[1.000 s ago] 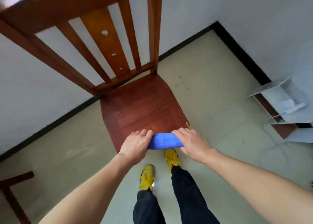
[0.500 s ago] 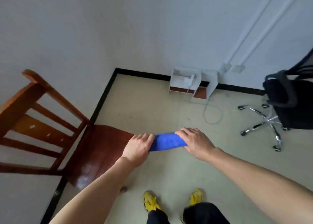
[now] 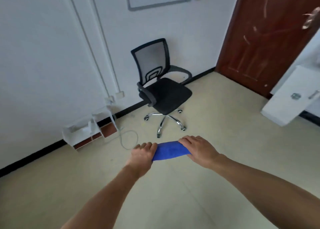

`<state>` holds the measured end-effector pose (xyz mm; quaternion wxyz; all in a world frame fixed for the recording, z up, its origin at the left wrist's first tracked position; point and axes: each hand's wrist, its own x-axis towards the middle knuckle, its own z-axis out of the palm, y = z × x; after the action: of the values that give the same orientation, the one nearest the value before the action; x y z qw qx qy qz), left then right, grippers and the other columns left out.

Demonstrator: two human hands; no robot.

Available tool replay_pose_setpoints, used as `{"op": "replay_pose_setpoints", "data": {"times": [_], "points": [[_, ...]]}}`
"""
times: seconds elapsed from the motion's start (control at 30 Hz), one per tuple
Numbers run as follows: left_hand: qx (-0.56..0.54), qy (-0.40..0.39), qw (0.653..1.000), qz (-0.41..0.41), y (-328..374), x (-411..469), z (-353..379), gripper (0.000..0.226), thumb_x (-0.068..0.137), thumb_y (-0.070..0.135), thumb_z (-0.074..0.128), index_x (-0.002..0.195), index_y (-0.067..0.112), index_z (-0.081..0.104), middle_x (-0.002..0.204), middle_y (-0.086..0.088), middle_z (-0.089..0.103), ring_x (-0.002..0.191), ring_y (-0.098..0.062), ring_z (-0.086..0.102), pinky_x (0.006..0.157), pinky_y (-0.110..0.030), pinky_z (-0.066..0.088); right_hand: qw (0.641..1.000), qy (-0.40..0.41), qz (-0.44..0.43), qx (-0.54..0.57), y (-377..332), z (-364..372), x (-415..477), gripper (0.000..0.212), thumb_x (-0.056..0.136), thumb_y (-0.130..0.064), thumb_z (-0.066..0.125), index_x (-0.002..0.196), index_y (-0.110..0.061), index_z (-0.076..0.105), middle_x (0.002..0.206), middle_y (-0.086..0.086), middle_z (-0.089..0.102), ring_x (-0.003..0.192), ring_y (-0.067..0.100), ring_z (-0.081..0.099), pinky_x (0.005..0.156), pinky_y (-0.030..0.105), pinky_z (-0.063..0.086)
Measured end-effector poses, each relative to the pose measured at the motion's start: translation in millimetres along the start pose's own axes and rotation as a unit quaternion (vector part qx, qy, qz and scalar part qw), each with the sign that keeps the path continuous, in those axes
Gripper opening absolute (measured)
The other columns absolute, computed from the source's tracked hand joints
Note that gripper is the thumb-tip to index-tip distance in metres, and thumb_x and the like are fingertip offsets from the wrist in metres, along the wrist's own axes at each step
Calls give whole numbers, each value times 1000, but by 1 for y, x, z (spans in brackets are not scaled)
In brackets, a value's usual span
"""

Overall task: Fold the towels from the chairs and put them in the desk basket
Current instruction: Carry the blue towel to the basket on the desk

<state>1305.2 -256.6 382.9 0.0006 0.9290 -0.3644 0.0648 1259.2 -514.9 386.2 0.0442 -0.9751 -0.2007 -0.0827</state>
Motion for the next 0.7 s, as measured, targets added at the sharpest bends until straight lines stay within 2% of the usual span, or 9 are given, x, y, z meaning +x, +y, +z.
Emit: {"op": "replay_pose_setpoints", "data": {"times": [0.2, 0.33, 0.47, 0.6, 0.7], "points": [[6, 5, 993, 121, 146, 155, -6, 58, 39, 19, 83, 95, 17, 65, 70, 4, 61, 56, -17, 59, 50, -26, 50, 990, 7, 129, -61, 156, -47, -112, 58, 53, -11, 81, 105, -17, 57, 90, -1, 64, 67, 20, 62, 58, 32, 52], [-9, -1, 982, 189, 214, 250, -5, 57, 45, 18, 81, 99, 17, 61, 75, 4, 62, 60, -19, 60, 51, -31, 52, 976, 21, 205, -70, 238, -63, -163, 55, 58, -20, 81, 108, -19, 58, 93, -2, 65, 70, 19, 63, 62, 30, 52], [-29, 0, 962, 271, 284, 355, 3, 51, 47, 18, 79, 95, 18, 61, 72, 5, 58, 55, -17, 54, 48, -27, 43, 954, 30, 289, -72, 334, -71, -204, 47, 65, -23, 75, 109, -22, 58, 92, -4, 65, 72, 18, 62, 65, 31, 51], [-57, -13, 944, 323, 339, 455, 14, 46, 57, 16, 77, 100, 18, 61, 77, 3, 61, 58, -16, 54, 53, -25, 40, 928, 30, 366, -56, 422, -78, -225, 42, 64, -23, 77, 103, -23, 60, 87, -5, 66, 72, 16, 62, 67, 29, 49], [-51, -15, 926, 373, 376, 522, 13, 49, 53, 20, 81, 99, 19, 63, 75, 5, 62, 55, -13, 54, 54, -22, 35, 911, 26, 410, -47, 474, -86, -235, 40, 65, -23, 75, 101, -23, 60, 86, -5, 66, 72, 14, 62, 70, 28, 49]]}}
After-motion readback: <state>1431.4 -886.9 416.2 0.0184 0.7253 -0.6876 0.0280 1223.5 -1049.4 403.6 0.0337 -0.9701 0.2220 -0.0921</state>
